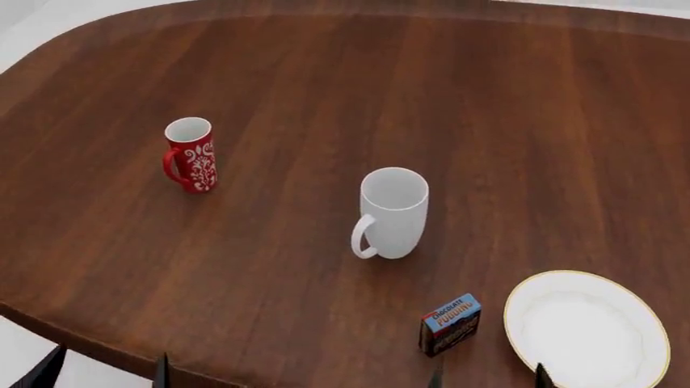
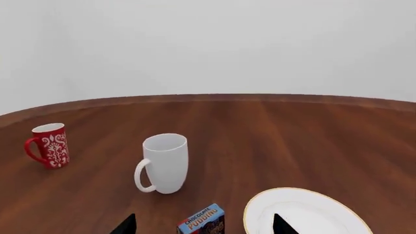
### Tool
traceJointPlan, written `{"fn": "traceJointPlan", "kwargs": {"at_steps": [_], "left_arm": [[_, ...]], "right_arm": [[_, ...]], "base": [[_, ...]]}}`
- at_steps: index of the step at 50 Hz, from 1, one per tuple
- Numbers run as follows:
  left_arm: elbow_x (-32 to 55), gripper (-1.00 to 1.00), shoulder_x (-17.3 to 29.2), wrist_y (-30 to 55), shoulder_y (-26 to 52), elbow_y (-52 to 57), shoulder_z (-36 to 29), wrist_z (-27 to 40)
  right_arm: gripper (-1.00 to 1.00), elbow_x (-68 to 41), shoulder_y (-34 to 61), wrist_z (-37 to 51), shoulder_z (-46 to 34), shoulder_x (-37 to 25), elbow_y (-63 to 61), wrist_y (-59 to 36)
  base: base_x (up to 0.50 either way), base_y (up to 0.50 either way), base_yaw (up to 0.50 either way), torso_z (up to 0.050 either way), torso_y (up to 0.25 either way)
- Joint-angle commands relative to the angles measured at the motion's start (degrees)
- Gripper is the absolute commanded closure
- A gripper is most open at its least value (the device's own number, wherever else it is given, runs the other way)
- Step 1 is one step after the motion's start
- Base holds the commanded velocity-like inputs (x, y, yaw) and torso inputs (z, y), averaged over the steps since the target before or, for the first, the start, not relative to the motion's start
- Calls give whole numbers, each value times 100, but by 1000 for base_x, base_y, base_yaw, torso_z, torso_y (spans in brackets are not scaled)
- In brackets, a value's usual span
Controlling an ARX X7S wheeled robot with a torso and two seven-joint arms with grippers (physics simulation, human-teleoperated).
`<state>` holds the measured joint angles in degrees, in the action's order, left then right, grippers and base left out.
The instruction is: Put the white mug on the plate.
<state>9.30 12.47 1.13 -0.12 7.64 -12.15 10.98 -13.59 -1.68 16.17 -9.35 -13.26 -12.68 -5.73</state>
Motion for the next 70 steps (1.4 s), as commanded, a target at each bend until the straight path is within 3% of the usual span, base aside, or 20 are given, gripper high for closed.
{"fn": "traceJointPlan", "kwargs": {"at_steps": [1, 12, 15, 27, 38, 70], "left_arm": [[-148, -100, 343, 883, 155, 1440, 52, 242], [-268, -100, 618, 2286, 693, 3141, 75, 400], [-268, -100, 647, 1926, 594, 3082, 166, 397], [-362, -100, 856, 3103, 1251, 4221, 238, 438], [-362, -100, 898, 3095, 1223, 4400, 211, 452], [-348, -100, 938, 2784, 1115, 4120, 210, 504]], "right_arm": [[-100, -248, 563, 236, 66, -480, -1646, -1647], [-100, -1206, 1840, 559, 494, -962, -3794, -4001], [-100, -1536, 2145, 652, 697, -994, -4102, -4481], [-100, -2903, 3243, 1055, 1480, -1077, -4683, -5906], [-100, -3501, 3342, 1346, 1687, -1232, -4618, -5822], [-100, -3460, 3269, 1493, 1463, -1405, -4402, -5374]], "base": [[0, 0, 0, 0, 0], [0, 0, 0, 0, 0], [0, 0, 0, 0, 0], [0, 0, 0, 0, 0], [0, 0, 0, 0, 0], [226, 27, 0, 0, 0]]}}
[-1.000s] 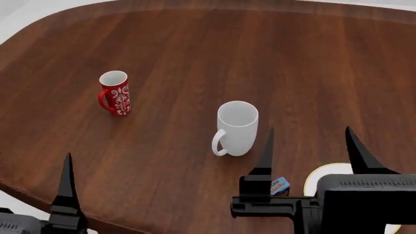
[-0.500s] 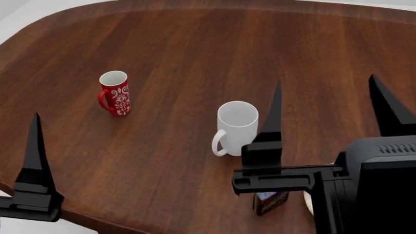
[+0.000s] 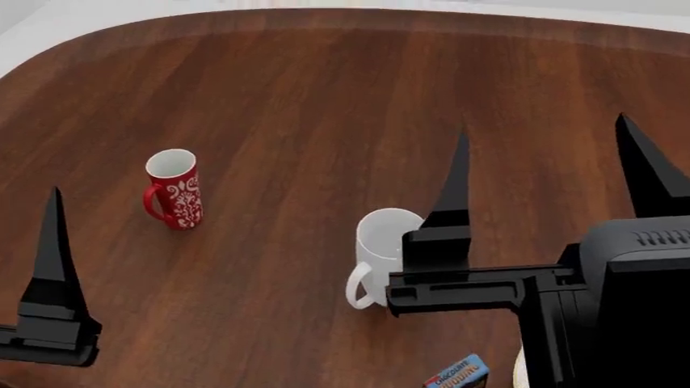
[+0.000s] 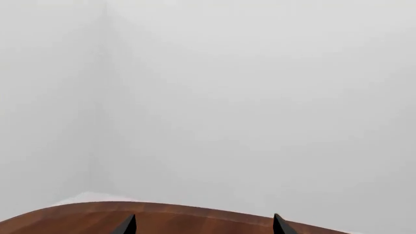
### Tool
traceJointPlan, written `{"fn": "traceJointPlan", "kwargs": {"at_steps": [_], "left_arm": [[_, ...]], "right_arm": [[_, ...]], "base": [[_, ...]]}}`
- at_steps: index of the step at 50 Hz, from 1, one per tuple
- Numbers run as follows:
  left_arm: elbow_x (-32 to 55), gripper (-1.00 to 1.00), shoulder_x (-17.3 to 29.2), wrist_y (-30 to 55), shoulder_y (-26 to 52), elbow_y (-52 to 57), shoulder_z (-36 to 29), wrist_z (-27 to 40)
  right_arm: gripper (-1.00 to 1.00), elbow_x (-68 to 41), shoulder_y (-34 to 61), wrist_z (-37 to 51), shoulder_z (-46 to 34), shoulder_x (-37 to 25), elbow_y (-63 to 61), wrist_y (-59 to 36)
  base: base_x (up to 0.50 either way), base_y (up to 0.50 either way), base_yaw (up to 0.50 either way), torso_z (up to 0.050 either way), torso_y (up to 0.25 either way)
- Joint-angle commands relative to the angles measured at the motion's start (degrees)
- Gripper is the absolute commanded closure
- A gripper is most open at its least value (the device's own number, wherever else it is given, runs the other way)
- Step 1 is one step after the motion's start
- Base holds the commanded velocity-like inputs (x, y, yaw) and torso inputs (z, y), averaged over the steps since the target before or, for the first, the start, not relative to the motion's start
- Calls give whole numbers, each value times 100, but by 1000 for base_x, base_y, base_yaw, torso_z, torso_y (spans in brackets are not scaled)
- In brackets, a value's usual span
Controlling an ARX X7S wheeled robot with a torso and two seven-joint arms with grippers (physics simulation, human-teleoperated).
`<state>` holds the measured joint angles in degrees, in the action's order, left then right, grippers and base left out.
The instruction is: Put the white mug on the plate.
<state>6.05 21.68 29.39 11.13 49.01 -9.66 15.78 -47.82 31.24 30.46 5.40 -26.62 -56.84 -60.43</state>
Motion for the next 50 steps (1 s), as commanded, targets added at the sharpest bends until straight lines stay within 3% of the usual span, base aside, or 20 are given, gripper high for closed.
{"fn": "traceJointPlan", "kwargs": {"at_steps": [1, 29, 50], "left_arm": [[-24, -100, 21, -23, 2, -10, -43, 25], [26, -100, 65, -43, -54, 34, -38, 73], [57, -100, 104, -95, -75, -1, -43, 94]], "right_arm": [[-100, -43, -37, 66, -7, -74, 16, 111], [-100, -230, -264, 367, 22, -226, -26, 231], [-100, -305, -237, 523, -183, -326, -9, 316]], "base": [[295, 38, 0, 0, 0], [276, 36, 0, 0, 0], [51, 8, 0, 0, 1]]}}
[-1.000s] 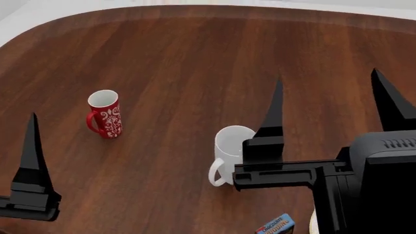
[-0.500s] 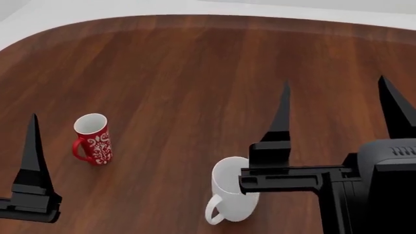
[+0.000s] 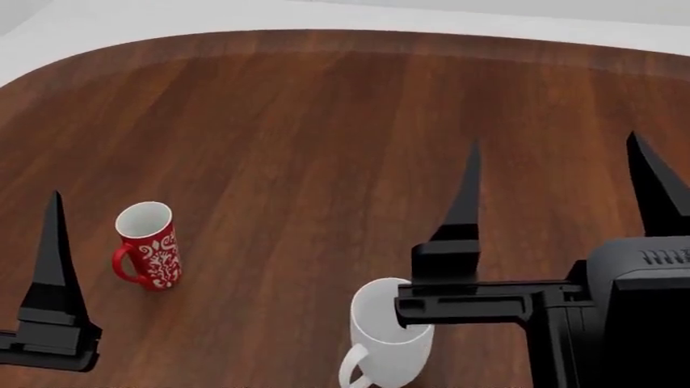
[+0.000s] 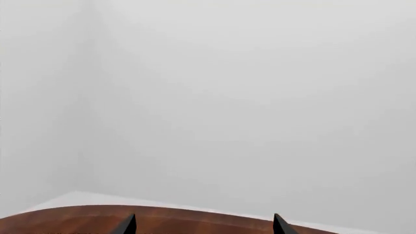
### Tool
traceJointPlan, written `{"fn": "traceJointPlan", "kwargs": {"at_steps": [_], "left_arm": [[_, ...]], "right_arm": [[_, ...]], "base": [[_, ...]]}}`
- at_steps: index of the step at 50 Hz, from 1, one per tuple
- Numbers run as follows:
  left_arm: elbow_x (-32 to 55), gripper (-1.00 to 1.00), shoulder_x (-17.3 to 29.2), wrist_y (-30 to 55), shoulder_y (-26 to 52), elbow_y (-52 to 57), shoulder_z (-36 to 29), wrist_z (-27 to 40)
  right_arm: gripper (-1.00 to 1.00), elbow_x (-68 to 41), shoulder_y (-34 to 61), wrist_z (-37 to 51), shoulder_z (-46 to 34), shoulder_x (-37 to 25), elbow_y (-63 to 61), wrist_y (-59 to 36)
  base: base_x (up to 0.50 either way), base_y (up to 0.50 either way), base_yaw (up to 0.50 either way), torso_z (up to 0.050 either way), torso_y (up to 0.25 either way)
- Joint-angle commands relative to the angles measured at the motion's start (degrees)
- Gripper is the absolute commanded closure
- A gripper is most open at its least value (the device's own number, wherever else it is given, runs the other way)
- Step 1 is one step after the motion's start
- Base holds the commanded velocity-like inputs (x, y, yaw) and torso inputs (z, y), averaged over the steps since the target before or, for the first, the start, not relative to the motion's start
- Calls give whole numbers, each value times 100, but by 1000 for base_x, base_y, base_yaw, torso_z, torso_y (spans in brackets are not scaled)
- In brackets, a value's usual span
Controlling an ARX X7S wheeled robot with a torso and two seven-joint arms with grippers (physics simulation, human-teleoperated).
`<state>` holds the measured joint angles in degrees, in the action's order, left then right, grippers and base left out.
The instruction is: Put the white mug on the plate.
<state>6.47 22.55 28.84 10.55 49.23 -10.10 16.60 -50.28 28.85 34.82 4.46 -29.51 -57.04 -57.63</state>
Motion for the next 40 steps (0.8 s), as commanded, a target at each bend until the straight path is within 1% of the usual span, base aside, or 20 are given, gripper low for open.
{"fn": "traceJointPlan", "kwargs": {"at_steps": [1, 5, 13, 20, 21, 23, 28, 33, 35, 36, 40], "left_arm": [[19, -100, 18, -48, -11, -44, 2, 10], [36, -100, 22, -59, 2, -69, 8, 8], [67, -100, 30, -141, 1, -155, 42, 9], [83, -100, 35, -240, -21, -252, 67, 15], [90, -100, 33, -280, -38, -281, 79, 15], [106, -100, 38, -255, -29, -263, 89, 16], [128, -100, 44, -318, -49, -312, 118, 19], [369, -100, 0, -434, -90, -365, 279, -32], [509, -100, -32, -959, -227, -420, 384, -146], [479, -100, 5, -751, -194, -410, 365, -111], [418, -100, 54, -840, -218, -380, 296, -154]], "right_arm": [[-100, -86, 3, 97, -94, -36, 17, 28], [-100, -184, 40, 187, -98, -38, 38, -37], [-100, -972, 338, 637, 67, -37, -18, -434], [-100, -2149, 675, 1235, 186, 33, 115, -773], [-100, -2522, 812, 1527, 139, 20, 227, -926], [-100, -2663, 901, 1639, 125, 39, 217, -933], [-100, -3582, 1296, 2421, -42, 19, 414, -1064], [-100, -3759, 1411, 2689, -115, 0, 464, -1074], [-100, -3710, 1406, 2628, -122, -2, 461, -1070], [-100, -3690, 1395, 2615, -117, 3, 469, -1059], [-100, -3718, 1421, 2652, -126, -8, 481, -1038]], "base": [[0, 0, 0, 0, 0], [0, 0, 0, 0, 0], [0, 0, 0, 0, 0], [0, 0, 0, 0, 0], [0, 0, 0, 0, 0], [0, 0, 0, 0, 0], [0, 0, 0, 0, 0], [0, 0, 0, 0, 0], [0, 0, 0, 0, 0], [0, 0, 0, 0, 0], [0, 0, 0, 0, 0]]}}
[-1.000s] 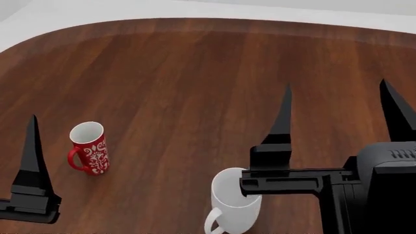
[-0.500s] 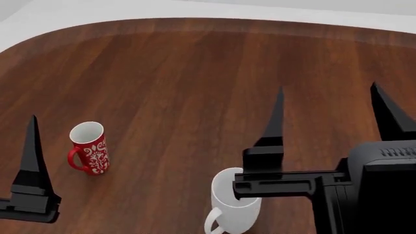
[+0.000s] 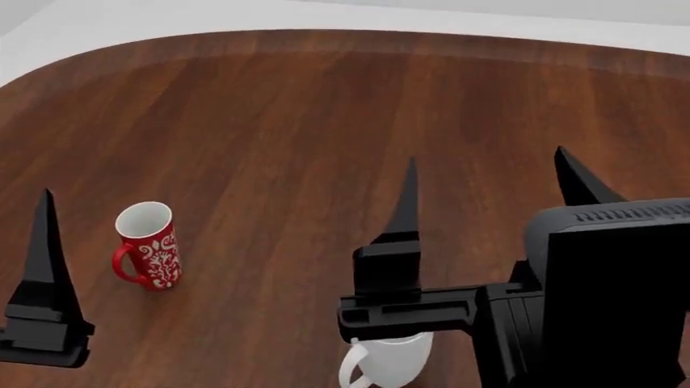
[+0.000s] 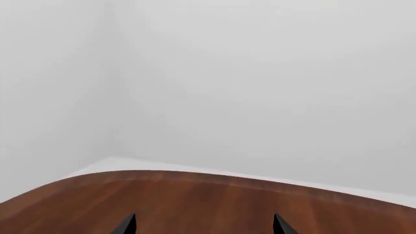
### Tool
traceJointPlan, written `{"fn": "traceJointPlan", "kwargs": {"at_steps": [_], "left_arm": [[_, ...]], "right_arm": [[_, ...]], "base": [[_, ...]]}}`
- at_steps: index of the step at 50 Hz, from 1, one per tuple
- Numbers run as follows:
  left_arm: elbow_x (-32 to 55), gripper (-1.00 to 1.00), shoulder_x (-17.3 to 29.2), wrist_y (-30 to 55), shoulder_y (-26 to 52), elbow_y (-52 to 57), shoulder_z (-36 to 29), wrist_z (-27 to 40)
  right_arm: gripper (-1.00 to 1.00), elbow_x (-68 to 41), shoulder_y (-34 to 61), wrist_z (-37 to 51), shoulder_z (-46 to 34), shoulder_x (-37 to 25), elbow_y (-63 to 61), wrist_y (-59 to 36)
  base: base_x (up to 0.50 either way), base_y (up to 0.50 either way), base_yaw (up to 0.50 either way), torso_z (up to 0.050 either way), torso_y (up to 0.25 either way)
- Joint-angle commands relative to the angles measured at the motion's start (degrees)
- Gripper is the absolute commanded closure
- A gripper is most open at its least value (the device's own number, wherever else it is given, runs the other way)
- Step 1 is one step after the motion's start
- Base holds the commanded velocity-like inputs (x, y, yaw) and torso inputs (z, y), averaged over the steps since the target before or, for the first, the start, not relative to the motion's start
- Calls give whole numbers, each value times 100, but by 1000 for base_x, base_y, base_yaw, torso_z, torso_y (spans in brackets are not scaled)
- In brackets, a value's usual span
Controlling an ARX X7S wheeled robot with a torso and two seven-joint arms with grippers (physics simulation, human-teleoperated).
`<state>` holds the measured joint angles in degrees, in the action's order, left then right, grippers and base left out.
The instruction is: Put the white mug on the plate.
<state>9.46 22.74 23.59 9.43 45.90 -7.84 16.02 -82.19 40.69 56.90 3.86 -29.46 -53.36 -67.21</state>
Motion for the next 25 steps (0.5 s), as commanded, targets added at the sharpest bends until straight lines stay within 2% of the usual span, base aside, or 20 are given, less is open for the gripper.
{"fn": "traceJointPlan", "kwargs": {"at_steps": [1, 6, 25], "left_arm": [[96, -100, 51, -271, -89, -25, 51, -92], [49, -100, 87, -302, -82, 12, 10, -102], [-9, -100, 158, -280, -58, 28, -118, -123]], "right_arm": [[-100, -545, 255, 463, -72, -19, 113, -78], [-100, -581, 282, 501, -96, -32, 118, -62], [-100, -456, 111, 364, -85, -72, 134, 40]], "base": [[0, 0, 0, 0, 0], [0, 0, 0, 0, -65], [-1, 0, 0, 0, -232]]}}
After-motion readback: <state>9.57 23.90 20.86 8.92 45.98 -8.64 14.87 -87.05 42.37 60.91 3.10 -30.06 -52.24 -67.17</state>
